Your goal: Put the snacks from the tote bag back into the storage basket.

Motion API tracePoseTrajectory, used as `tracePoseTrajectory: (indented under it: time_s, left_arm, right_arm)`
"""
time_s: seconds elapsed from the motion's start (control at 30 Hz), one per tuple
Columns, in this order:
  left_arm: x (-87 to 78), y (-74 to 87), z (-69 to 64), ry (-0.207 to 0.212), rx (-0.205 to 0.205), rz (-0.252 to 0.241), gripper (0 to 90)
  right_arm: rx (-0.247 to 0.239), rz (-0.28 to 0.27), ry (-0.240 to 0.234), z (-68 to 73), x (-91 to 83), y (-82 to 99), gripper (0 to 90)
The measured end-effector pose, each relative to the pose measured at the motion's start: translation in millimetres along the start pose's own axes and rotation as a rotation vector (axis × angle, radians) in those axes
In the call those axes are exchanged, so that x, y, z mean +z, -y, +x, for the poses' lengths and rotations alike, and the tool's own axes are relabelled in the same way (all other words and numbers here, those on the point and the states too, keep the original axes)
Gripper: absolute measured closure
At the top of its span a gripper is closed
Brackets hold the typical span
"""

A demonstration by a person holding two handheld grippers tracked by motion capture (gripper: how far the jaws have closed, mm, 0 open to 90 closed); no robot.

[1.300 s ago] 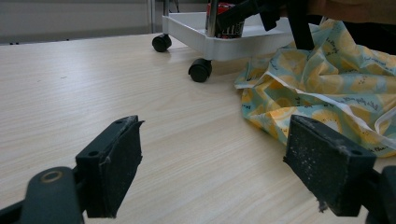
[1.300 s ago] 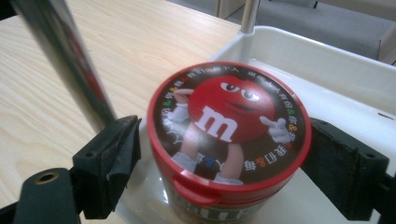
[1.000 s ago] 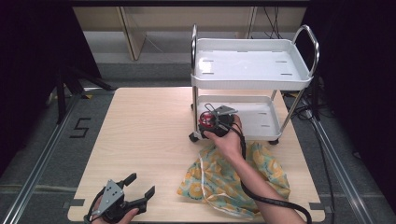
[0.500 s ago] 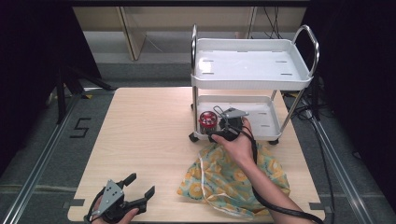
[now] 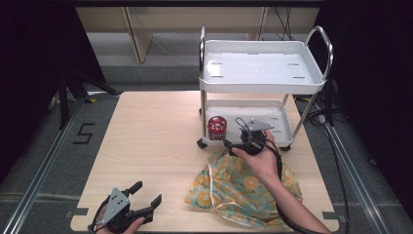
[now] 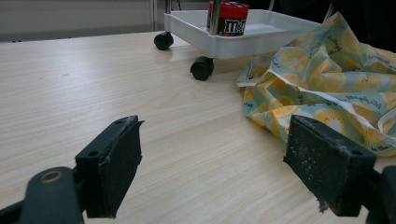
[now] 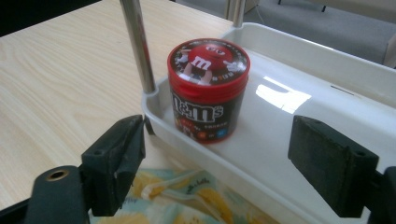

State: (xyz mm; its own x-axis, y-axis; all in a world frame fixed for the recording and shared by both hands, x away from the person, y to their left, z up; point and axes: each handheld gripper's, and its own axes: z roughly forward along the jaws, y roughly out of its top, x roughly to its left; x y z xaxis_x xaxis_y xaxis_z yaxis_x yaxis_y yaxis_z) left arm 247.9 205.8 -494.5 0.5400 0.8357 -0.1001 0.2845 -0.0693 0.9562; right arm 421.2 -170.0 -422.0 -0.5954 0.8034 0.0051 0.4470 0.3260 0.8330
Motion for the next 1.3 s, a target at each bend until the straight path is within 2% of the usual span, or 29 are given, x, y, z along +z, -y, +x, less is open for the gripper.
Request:
tracePoseTrajectory:
  time_s: [0.07, 0.13, 0.27, 0.37, 0.4, 0.43, 0.57, 0.6, 0.63, 0.7, 0.73, 0.77, 0.83, 0.87, 0.9, 0.97, 1.0, 1.03, 1.07, 1.1, 1.2, 1.3]
  left_arm:
    - [0.6, 0.3, 0.3, 0.000, -0.003, -0.004, 17.9]
    - [0.3, 0.2, 0.2, -0.002, -0.001, 0.000, 17.9]
    - [0.2, 0.3, 0.2, -0.003, -0.002, 0.000, 17.9]
    - [0.3, 0.2, 0.3, -0.003, -0.001, 0.001, 17.9]
    - [0.3, 0.3, 0.2, -0.003, -0.002, 0.001, 17.9]
    - [1.3, 0.7, 0.5, 0.006, -0.003, -0.010, 17.9]
    - [0.0, 0.2, 0.3, -0.004, 0.000, 0.000, 17.9]
    - [0.0, 0.3, 0.3, -0.004, -0.001, 0.000, 17.9]
    - [0.0, 0.3, 0.3, -0.004, -0.001, 0.000, 17.9]
    - [0.0, 0.2, 0.1, -0.004, 0.001, 0.001, 17.9]
    - [0.2, 0.2, 0.1, -0.006, 0.001, 0.001, 17.9]
    - [0.2, 0.2, -0.1, -0.006, 0.000, 0.001, 17.9]
    - [0.0, 0.2, 0.0, -0.007, 0.001, 0.003, 17.9]
    - [0.0, 0.3, 0.0, -0.007, 0.000, 0.003, 17.9]
    - [1.1, 0.8, 0.4, 0.002, -0.002, -0.008, 17.9]
    - [1.2, 1.0, 0.2, 0.001, -0.003, -0.007, 17.9]
    - [1.2, 1.0, 0.1, 0.002, -0.002, -0.006, 17.9]
    - [1.2, 1.0, 0.1, 0.002, -0.001, -0.005, 18.0]
    - [1.1, 1.0, 0.1, 0.002, -0.002, -0.006, 18.0]
    - [1.0, 1.1, 0.2, 0.002, -0.002, -0.006, 17.9]
    - [-1.2, 1.0, -0.2, -0.012, -0.004, 0.008, 17.9]
    - [-2.4, 1.4, -0.1, -0.011, -0.006, 0.003, 17.9]
  right_arm:
    - [-0.025, -0.010, -0.009, 0.0, -4.1, 5.2, 21.4]
    - [0.000, -0.004, -0.007, 2.1, -7.3, 9.1, 21.4]
    - [-0.019, -0.014, -0.015, 0.9, -10.9, 14.6, 21.4]
    - [-0.011, -0.008, -0.009, 2.2, -14.1, 17.9, 21.4]
    - [-0.029, -0.015, -0.010, 1.0, -14.7, 19.1, 21.4]
    - [-0.004, -0.011, -0.018, 2.5, -16.5, 22.1, 21.7]
    - [-0.029, -0.022, -0.019, 1.3, -18.9, 25.8, 21.9]
    - [-0.001, -0.012, -0.025, 3.2, -21.5, 27.2, 22.0]
    - [-0.022, -0.023, -0.017, 1.8, -24.4, 29.5, 22.0]
    - [-0.029, -0.028, -0.022, 1.3, -25.5, 30.8, 22.0]
    - [-0.022, -0.030, -0.011, 1.6, -28.3, 32.1, 22.1]
    - [0.003, -0.025, -0.024, 3.1, -29.4, 34.0, 22.2]
    - [-0.006, -0.028, -0.029, 3.1, -32.1, 37.7, 22.4]
    - [-0.024, -0.036, -0.032, 1.2, -32.8, 38.9, 22.9]
    - [0.002, -0.037, -0.043, 4.1, -34.1, 42.5, 23.5]
    - [-0.007, -0.045, -0.058, 3.7, -36.5, 47.8, 24.4]
    - [-0.041, -0.068, -0.051, 2.3, -36.5, 50.6, 24.8]
    - [-0.043, -0.069, -0.059, 2.5, -37.3, 53.8, 25.1]
    - [-0.039, -0.078, -0.059, 3.1, -38.3, 57.2, 25.7]
    - [-0.005, -0.087, -0.069, 6.3, -41.2, 63.6, 27.0]
    - [-0.015, -0.122, -0.082, 5.2, -43.9, 70.7, 29.2]
    - [-0.011, -0.128, -0.086, 6.6, -46.6, 74.4, 30.3]
